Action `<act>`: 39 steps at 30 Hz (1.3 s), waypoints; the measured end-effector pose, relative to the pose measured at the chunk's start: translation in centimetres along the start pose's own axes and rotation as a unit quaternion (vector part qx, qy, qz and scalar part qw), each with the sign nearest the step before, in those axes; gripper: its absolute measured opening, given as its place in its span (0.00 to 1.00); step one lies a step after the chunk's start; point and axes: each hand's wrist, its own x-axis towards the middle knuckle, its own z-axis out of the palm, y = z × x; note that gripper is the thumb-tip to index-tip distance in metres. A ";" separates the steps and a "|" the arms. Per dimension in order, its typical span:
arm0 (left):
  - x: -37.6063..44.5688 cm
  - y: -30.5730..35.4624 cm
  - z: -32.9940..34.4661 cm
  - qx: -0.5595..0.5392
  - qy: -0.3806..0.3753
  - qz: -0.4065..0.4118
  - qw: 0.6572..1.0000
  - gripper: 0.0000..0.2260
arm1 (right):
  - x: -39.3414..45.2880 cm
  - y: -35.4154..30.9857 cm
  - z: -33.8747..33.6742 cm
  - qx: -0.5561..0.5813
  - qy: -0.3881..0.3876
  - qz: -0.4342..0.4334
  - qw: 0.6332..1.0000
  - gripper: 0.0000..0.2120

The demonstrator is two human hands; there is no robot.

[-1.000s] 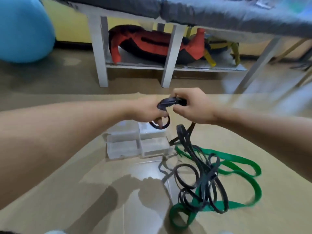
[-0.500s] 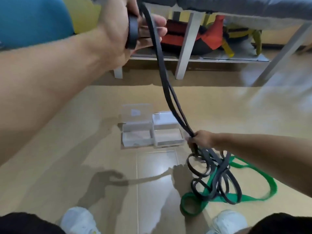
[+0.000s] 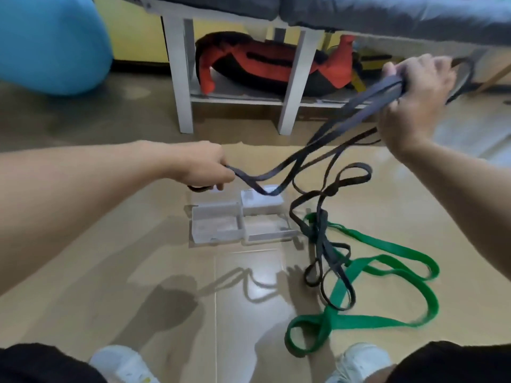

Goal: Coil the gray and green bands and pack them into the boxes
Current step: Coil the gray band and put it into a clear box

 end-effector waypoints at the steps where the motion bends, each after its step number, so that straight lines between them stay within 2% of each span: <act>1: -0.3 0.2 0.2 0.009 -0.004 0.012 1.000 0.13 | -0.7 1.0 0.3 -0.018 -0.008 -0.030 0.999 0.21; 5: -1.5 0.9 2.3 0.050 -0.024 0.060 0.997 0.11 | -0.9 3.7 -0.5 -0.054 0.000 -0.053 0.997 0.21; 6: -1.7 0.8 3.0 0.043 -0.039 0.066 0.996 0.11 | -1.0 4.1 -0.6 -0.072 -0.019 -0.060 0.995 0.21; 8: -1.5 0.4 4.5 0.004 -0.070 0.061 0.996 0.11 | -2.4 4.4 -0.5 -0.133 -0.101 -0.077 0.983 0.18; 9: -1.3 0.1 5.1 -0.007 -0.075 0.049 0.996 0.11 | -3.3 4.9 -0.2 -0.161 -0.168 -0.088 0.969 0.15; 10: -1.1 -0.1 5.6 -0.005 -0.072 0.038 0.997 0.11 | -4.3 5.5 0.3 -0.179 -0.255 -0.077 0.947 0.13; 11: -0.9 -0.4 6.1 0.007 -0.067 0.029 0.997 0.10 | -5.3 5.8 0.7 -0.194 -0.364 -0.030 0.911 0.11; 13: -0.6 -0.8 7.2 0.021 -0.068 0.021 0.997 0.10 | -7.7 6.2 1.4 -0.176 -0.576 0.111 0.791 0.12; 14: -0.4 -1.1 7.8 0.014 -0.073 0.022 0.997 0.10 | -8.8 6.5 1.8 -0.166 -0.641 0.149 0.734 0.13; 15: -0.2 -1.3 8.3 0.000 -0.075 0.024 0.997 0.11 | -9.7 6.7 2.0 -0.167 -0.677 0.151 0.700 0.12; 19: 0.0 -1.5 8.6 -0.059 -0.044 0.053 0.996 0.15 | -11.4 6.4 2.4 -0.201 -0.705 0.042 0.679 0.09; 21: -0.2 -1.0 8.0 -0.110 0.025 0.081 0.990 0.14 | -12.2 5.3 2.5 -0.126 -0.718 0.042 0.683 0.12; 23: 0.0 -0.6 7.0 -0.236 0.186 0.092 0.949 0.13 | -13.3 3.8 2.1 0.067 -0.719 0.148 0.676 0.14; 25: 0.9 -1.3 5.0 -0.350 0.367 0.035 0.861 0.11 | -14.2 2.4 1.7 0.190 -0.732 0.207 0.621 0.13; 27: 2.4 -3.8 2.5 -0.452 0.474 -0.068 0.752 0.07 | -15.1 1.9 1.7 0.147 -0.785 0.158 0.580 0.12; 28: 2.9 -5.7 1.5 -0.504 0.485 -0.123 0.704 0.07 | -15.9 2.2 2.0 0.093 -0.805 0.127 0.571 0.10; 29: 3.4 -7.8 1.0 -0.538 0.475 -0.170 0.675 0.07 | -16.5 3.0 2.2 0.031 -0.818 0.108 0.565 0.08; 30: 3.6 -9.9 1.0 -0.552 0.453 -0.212 0.667 0.07 | -16.9 3.9 2.3 -0.026 -0.826 0.093 0.555 0.05; 32: 3.1 -14.1 2.0 -0.545 0.386 -0.280 0.689 0.12 | -17.2 6.2 2.3 -0.140 -0.815 0.044 0.561 0.02; 35: 2.0 -17.9 4.1 -0.501 0.277 -0.335 0.748 0.16 | -16.0 9.1 1.9 -0.221 -0.739 0.032 0.635 0.08; 36: 1.6 -17.9 4.7 -0.472 0.227 -0.339 0.781 0.16 | -15.2 9.5 1.6 -0.236 -0.717 0.042 0.655 0.07; 37: 1.5 -17.3 5.4 -0.416 0.170 -0.327 0.832 0.16 | -14.4 9.9 1.2 -0.260 -0.692 0.038 0.673 0.07; 39: 1.0 -14.3 6.9 -0.240 0.039 -0.260 0.934 0.13 | -12.3 10.8 0.4 -0.351 -0.621 -0.033 0.700 0.08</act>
